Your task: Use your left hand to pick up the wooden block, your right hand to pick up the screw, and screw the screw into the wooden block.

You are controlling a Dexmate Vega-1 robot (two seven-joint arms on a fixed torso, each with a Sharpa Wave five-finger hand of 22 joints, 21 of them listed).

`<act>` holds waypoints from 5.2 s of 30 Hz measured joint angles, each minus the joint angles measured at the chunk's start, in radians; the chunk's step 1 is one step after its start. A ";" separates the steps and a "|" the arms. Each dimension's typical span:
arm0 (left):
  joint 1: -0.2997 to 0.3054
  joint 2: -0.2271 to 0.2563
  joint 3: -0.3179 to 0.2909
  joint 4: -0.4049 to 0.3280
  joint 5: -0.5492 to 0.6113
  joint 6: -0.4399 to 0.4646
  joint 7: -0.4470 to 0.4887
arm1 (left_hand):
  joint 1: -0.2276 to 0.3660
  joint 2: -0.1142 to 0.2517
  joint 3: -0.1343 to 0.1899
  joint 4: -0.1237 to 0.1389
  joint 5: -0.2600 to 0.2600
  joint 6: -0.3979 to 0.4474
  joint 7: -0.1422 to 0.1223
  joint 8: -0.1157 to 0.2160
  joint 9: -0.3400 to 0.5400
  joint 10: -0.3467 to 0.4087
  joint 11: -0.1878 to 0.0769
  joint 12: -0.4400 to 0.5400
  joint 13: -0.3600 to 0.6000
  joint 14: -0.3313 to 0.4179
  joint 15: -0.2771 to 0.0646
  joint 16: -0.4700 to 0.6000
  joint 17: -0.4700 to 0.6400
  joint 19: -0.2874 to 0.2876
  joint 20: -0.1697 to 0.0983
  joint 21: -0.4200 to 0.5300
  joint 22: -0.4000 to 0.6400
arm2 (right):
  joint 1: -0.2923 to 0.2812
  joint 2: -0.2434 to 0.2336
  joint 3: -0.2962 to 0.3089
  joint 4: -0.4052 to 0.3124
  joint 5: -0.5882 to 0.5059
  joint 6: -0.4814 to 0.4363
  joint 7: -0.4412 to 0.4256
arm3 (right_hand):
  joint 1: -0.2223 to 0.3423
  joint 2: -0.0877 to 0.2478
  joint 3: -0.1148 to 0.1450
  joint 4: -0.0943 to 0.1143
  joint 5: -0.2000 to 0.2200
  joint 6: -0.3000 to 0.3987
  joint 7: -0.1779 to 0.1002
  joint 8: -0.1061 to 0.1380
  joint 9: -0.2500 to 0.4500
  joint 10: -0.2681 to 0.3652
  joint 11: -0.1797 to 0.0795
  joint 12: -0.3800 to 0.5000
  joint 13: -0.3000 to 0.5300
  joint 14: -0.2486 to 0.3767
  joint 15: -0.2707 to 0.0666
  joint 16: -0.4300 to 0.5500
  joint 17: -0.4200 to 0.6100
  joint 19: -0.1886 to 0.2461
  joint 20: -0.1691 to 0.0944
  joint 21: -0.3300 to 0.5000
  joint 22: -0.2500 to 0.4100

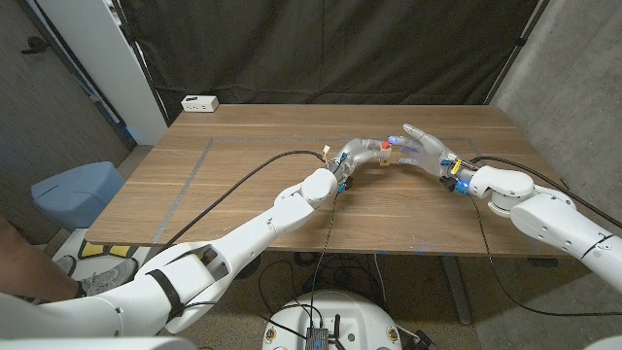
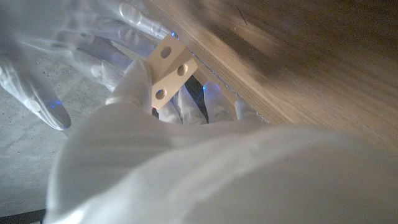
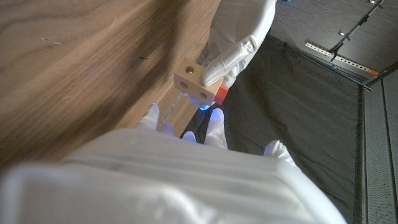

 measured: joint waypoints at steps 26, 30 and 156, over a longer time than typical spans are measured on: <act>0.011 0.004 0.001 -0.026 0.008 0.015 0.011 | 0.000 0.000 0.000 0.000 0.000 0.000 0.000 -0.001 0.000 0.002 0.002 0.000 0.000 0.000 0.000 0.000 0.000 0.000 0.000 0.000 0.000 | 0.005 -0.011 -0.008 0.003 0.007 0.000 0.022 | -0.004 0.004 -0.007 0.007 0.004 0.103 0.045 0.035 -0.003 0.001 -0.024 0.023 0.000 0.000 0.000 0.005 0.000 -0.005 -0.005 0.000 0.000; 0.012 0.004 0.001 -0.027 0.008 0.016 0.012 | 0.000 0.000 0.000 0.000 0.000 0.000 0.000 -0.001 0.000 0.002 0.002 0.000 0.000 0.000 0.000 0.000 0.000 0.000 0.000 0.000 0.000 | 0.002 -0.012 -0.006 0.003 0.008 0.001 0.022 | -0.004 0.004 -0.007 0.007 0.008 0.119 0.046 0.035 -0.002 0.002 -0.031 0.023 0.000 0.000 0.000 0.005 0.000 -0.005 -0.005 0.000 0.000; 0.014 0.119 -0.052 -0.085 -0.033 -0.054 -0.107 | 0.000 0.000 0.000 0.000 0.000 -0.003 0.003 0.000 0.000 0.000 0.000 -0.006 0.000 0.000 0.000 0.000 0.000 0.000 0.000 0.000 0.000 | -0.110 0.056 0.040 -0.106 -0.070 0.067 -0.201 | 0.052 0.009 -0.012 -0.020 0.019 0.148 0.000 -0.007 0.000 0.252 -0.052 0.026 0.000 0.125 -0.140 0.029 -0.012 0.151 -0.061 0.015 -0.003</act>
